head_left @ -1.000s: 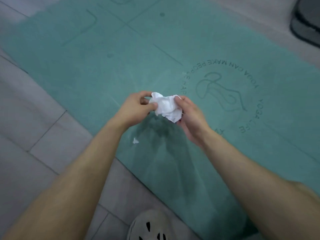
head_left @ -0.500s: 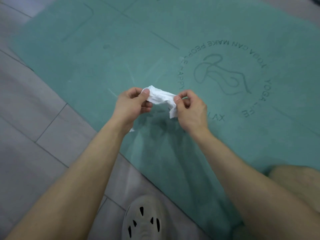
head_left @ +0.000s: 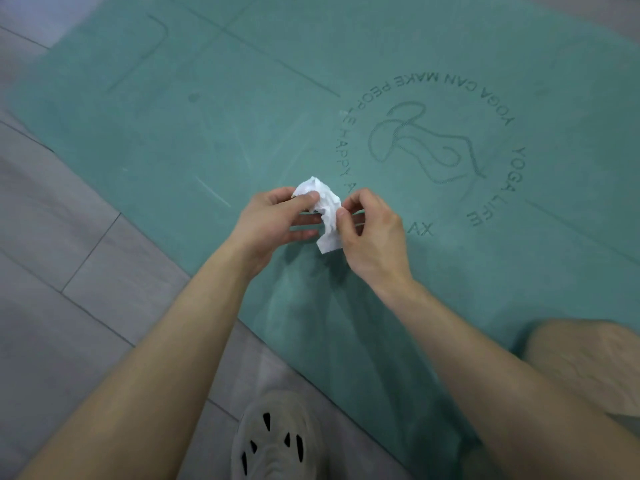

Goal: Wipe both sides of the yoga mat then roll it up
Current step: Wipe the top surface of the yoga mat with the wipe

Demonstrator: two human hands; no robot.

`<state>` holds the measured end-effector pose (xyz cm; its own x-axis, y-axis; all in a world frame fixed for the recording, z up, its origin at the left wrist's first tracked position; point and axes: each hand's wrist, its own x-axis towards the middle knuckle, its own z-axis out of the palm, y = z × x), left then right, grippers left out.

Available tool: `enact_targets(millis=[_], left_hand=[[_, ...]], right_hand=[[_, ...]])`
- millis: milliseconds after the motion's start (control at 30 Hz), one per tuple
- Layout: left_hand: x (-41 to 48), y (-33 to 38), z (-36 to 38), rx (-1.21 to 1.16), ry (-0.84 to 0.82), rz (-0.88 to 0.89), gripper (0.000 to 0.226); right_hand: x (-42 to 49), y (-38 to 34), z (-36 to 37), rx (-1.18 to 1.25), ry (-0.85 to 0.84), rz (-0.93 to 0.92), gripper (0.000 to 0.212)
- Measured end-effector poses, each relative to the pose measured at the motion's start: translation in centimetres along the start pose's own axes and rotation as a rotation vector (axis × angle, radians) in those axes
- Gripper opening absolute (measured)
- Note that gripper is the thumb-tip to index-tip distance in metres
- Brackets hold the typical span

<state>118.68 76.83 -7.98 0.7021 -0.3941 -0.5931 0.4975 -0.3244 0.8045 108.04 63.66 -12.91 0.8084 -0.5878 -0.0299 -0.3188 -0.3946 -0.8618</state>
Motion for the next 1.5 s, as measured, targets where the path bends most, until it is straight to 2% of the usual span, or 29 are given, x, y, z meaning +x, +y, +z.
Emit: enact_targets(millis=[67, 167, 300, 400, 467, 600, 767, 833, 900, 933, 1000, 1033, 1100, 1133, 1200, 1267, 1367, 1433, 1500], left_hand=[[0.2, -0.1, 0.1, 0.006, 0.076, 0.042, 0.02], [0.2, -0.2, 0.2, 0.021, 0.124, 0.105, 0.015], [-0.2, -0.3, 0.1, 0.091, 0.054, 0.227, 0.011], [-0.1, -0.3, -0.5, 0.126, 0.061, 0.272, 0.012], [0.3, -0.6, -1.3, 0.201, 0.148, 0.282, 0.013], [1.4, -1.6, -3.1, 0.321, 0.269, 0.265, 0.015], [2.4, -1.9, -3.2, 0.365, 0.353, 0.306, 0.023], [3.0, -2.0, -3.4, 0.409, 0.382, 0.319, 0.028], [3.5, -2.2, -4.1, 0.519, 0.402, 0.331, 0.031], [3.6, -2.2, -4.6, 0.594, 0.421, 0.342, 0.032], [3.7, -2.2, -5.7, 0.713, 0.459, 0.369, 0.032], [3.9, -2.1, -6.4, 0.753, 0.465, 0.377, 0.032], [4.3, -1.7, -7.7, 0.843, 0.441, 0.376, 0.03], [4.5, -1.5, -8.2, 0.891, 0.417, 0.368, 0.029], [5.0, -1.0, -9.2, 0.978, 0.376, 0.344, 0.031], [5.6, -0.6, -10.1, 1.063, 0.368, 0.333, 0.035], [6.7, 0.6, -10.6, 1.149, 0.371, 0.329, 0.041], [7.5, 1.6, -10.8, 1.202, 0.354, 0.259, 0.051], [8.0, 2.4, -10.8, 1.247, 0.317, 0.185, 0.061]], right_hand=[[-0.1, 0.0, 0.0, 0.024, 0.039, -0.015, 0.008], [-0.3, -0.5, -0.2, 0.015, 0.058, -0.077, 0.021], [-0.1, -1.4, 0.0, 0.024, -0.002, -0.097, 0.016], [0.4, -1.8, -0.3, 0.131, -0.05, 0.032, 0.011], [1.0, -1.6, -0.5, 0.172, -0.1, 0.174, 0.015], [2.7, -0.8, -0.7, 0.255, -0.066, 0.431, 0.023], [4.1, -1.4, 0.4, 0.226, -0.025, 0.457, 0.013], [5.0, -0.8, 0.7, 0.227, 0.009, 0.519, 0.03], [4.9, -0.8, 0.3, 0.044, 0.106, 0.456, 0.052], [4.3, -1.2, 0.0, -0.106, 0.17, 0.353, 0.055], [2.3, -2.0, 0.0, -0.322, 0.239, -0.003, 0.047], [1.4, -2.2, 0.7, -0.363, 0.172, -0.188, 0.041], [-0.2, -1.2, 3.3, -0.51, -0.151, -0.435, 0.042], [-0.8, -0.4, 4.4, -0.631, -0.302, -0.474, 0.05], [-1.4, 0.7, 5.6, -0.758, -0.413, -0.455, 0.058], [-1.3, 0.6, 6.0, -0.77, -0.413, -0.413, 0.061], [0.9, 0.1, 5.9, -0.822, -0.433, -0.447, 0.059], [5.4, 0.1, 5.5, -0.845, -0.431, -0.443, 0.059], [11.0, 0.3, 4.4, -0.868, -0.369, -0.336, 0.06]])
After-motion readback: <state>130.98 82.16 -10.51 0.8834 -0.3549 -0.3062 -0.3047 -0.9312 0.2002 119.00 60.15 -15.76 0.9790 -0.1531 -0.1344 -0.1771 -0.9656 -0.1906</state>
